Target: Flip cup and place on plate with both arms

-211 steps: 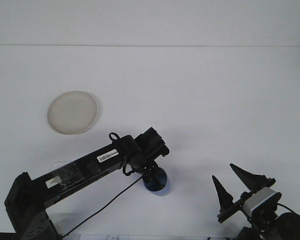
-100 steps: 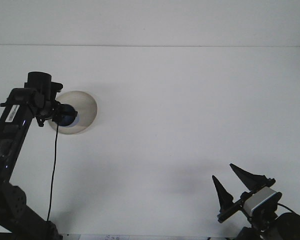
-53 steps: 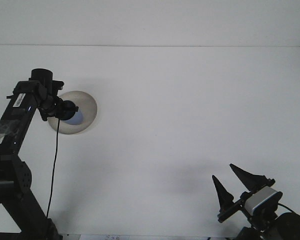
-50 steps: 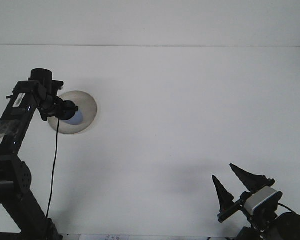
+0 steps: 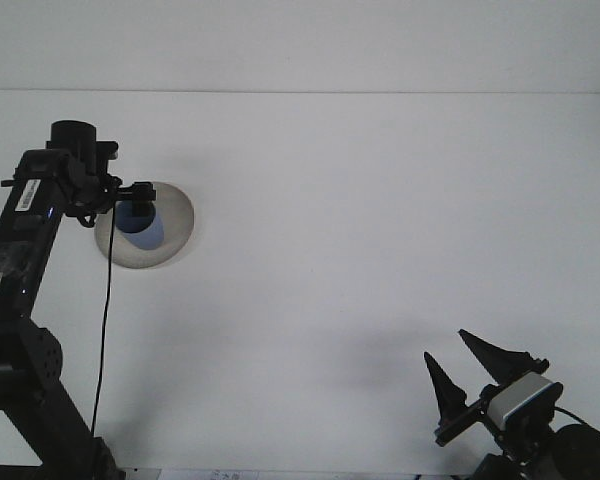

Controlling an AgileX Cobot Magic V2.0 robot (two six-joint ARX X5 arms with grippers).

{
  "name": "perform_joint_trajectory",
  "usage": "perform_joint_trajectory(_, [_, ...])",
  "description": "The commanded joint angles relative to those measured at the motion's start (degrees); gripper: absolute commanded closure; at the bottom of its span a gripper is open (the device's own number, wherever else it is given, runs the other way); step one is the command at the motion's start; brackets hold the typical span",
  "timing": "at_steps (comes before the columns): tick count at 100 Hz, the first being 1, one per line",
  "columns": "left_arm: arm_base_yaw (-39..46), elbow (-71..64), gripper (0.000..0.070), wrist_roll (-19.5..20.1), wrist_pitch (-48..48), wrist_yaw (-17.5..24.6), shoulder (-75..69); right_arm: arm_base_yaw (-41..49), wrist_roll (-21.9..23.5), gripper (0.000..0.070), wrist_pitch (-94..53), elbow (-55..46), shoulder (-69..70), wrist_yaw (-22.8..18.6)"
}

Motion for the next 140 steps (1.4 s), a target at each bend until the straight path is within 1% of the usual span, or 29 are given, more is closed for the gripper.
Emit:
perform_joint_trajectory(1, [0.1, 3.0, 0.0157, -2.0, -0.5, 0.8, -2.8, 0.5, 0.8, 0.0263, 0.5, 0.2, 0.1, 0.3])
perform_joint_trajectory(8, [0.1, 3.5, 0.0157, -2.4, -0.7, 0.9, -6.9, 0.5, 0.8, 0.0262, 0.5, 0.2, 0.1, 0.7])
perform_joint_trajectory(18, [-0.2, 3.5, 0.0157, -3.5, -0.8, 0.9, -14.1, 0.5, 0.8, 0.0257, 0.6, 0.2, 0.1, 3.5])
perform_joint_trajectory(21, [-0.5, 3.5, 0.0157, -3.5, -0.8, 0.9, -16.5, 0.5, 0.8, 0.0246, 0.7, 0.2, 0.1, 4.6])
perform_joint_trajectory(29, [-1.7, 2.8, 0.0157, -4.1, -0.2, 0.9, -23.2, 0.5, 0.7, 0.0188, 1.0, 0.2, 0.1, 7.6])
perform_joint_trajectory(34, [-2.7, 1.3, 0.0157, -4.7, 0.9, 0.9, -27.8, 0.5, 0.5, 0.0175, 1.2, 0.2, 0.1, 9.2])
perform_joint_trajectory(41, [-4.1, -2.2, 0.0157, -5.2, 2.9, 0.9, -34.5, 0.5, -0.5, 0.0174, 1.4, 0.2, 0.1, 10.4])
perform_joint_trajectory(54, [-7.8, -14.9, 0.0159, -5.6, 8.6, 0.9, -48.2, 0.5, -1.0, 0.0174, 1.4, 0.2, 0.1, 11.1])
perform_joint_trajectory(61, [-9.7, -23.8, 0.0159, -6.8, 12.2, 0.9, -55.9, 0.5, -1.0, 0.0174, 1.5, 0.2, 0.1, 11.8])
perform_joint_trajectory(67, [-11.4, -32.0, 0.0159, -9.3, 15.1, 1.3, -62.4, 0.5, -1.0, 0.0174, 1.6, 0.2, 0.1, 11.8])
perform_joint_trajectory(73, [-12.9, -40.3, 0.0159, -13.1, 18.0, 2.6, -69.0, 0.5, -1.0, 0.0174, 1.7, 0.2, 0.1, 11.8])
perform_joint_trajectory(78, [-13.9, -46.8, 0.0159, -16.0, 20.1, 2.8, -74.2, 0.5, -1.0, 0.0174, 1.6, 0.2, 0.1, 11.8])
perform_joint_trajectory(86, [-14.9, -55.5, 0.0159, -18.7, 22.4, 2.8, -81.5, 0.5, -0.9, 0.0174, 1.2, 0.2, 0.1, 11.5])
perform_joint_trajectory(99, [-15.3, -64.5, 0.0159, -20.3, 24.2, 2.9, -89.9, 0.5, -0.5, 0.0174, -0.1, 0.2, 0.1, 11.1])
perform_joint_trajectory(107, [-15.3, -67.0, 0.016, -20.2, 24.2, 2.9, -92.8, 0.5, -0.3, 0.018, -1.0, 0.2, 0.1, 11.1])
perform_joint_trajectory(110, [-15.3, -67.5, 0.0167, -20.2, 24.2, 2.9, -93.5, 0.5, -0.2, 0.0201, -1.3, 0.2, 0.1, 11.1])
perform_joint_trajectory(112, [-15.3, -67.7, 0.0186, -20.2, 24.2, 2.9, -93.9, 0.5, -0.1, 0.0236, -1.4, 0.2, 0.1, 11.1])
perform_joint_trajectory(113, [-15.3, -67.8, 0.0204, -20.2, 24.2, 2.8, -94.0, 0.5, 0.0, 0.026, -1.5, 0.2, 0.1, 11.0])
perform_joint_trajectory(115, [-15.3, -67.8, 0.0262, -20.2, 24.2, 2.9, -94.2, 0.5, 0.0, 0.0323, -1.6, 0.2, 0.1, 10.7])
perform_joint_trajectory(117, [-15.3, -67.8, 0.0347, -20.2, 24.2, 2.9, -94.2, 0.5, 0.0, 0.04, -1.7, 0.2, 0.1, 10.3])
perform_joint_trajectory(123, [-15.3, -67.8, 0.0688, -20.2, 24.1, 3.0, -94.2, 0.5, -0.1, 0.0687, -1.9, 0.2, 0.1, 10.2])
perform_joint_trajectory(124, [-15.3, -67.8, 0.07, -20.2, 24.0, 3.0, -94.2, 0.5, -0.1, 0.07, -2.0, 0.2, 0.1, 10.2])
perform_joint_trajectory(125, [-15.3, -67.8, 0.07, -20.2, 24.0, 3.0, -94.2, 0.5, -0.1, 0.07, -2.0, 0.2, 0.1, 10.2])
perform_joint_trajectory(127, [-15.3, -67.8, 0.0677, -20.2, 23.9, 3.0, -94.2, 0.5, -0.1, 0.0693, -2.0, 0.2, 0.1, 10.3])
perform_joint_trajectory(131, [-15.3, -67.8, 0.0692, -20.2, 24.0, 3.0, -94.2, 0.5, -0.1, 0.0694, -2.0, 0.2, 0.1, 10.3])
perform_joint_trajectory(140, [-15.3, -67.8, 0.0686, -20.0, 23.9, 2.8, -94.3, 0.5, -0.1, 0.0694, -2.0, 0.2, 0.1, 10.2])
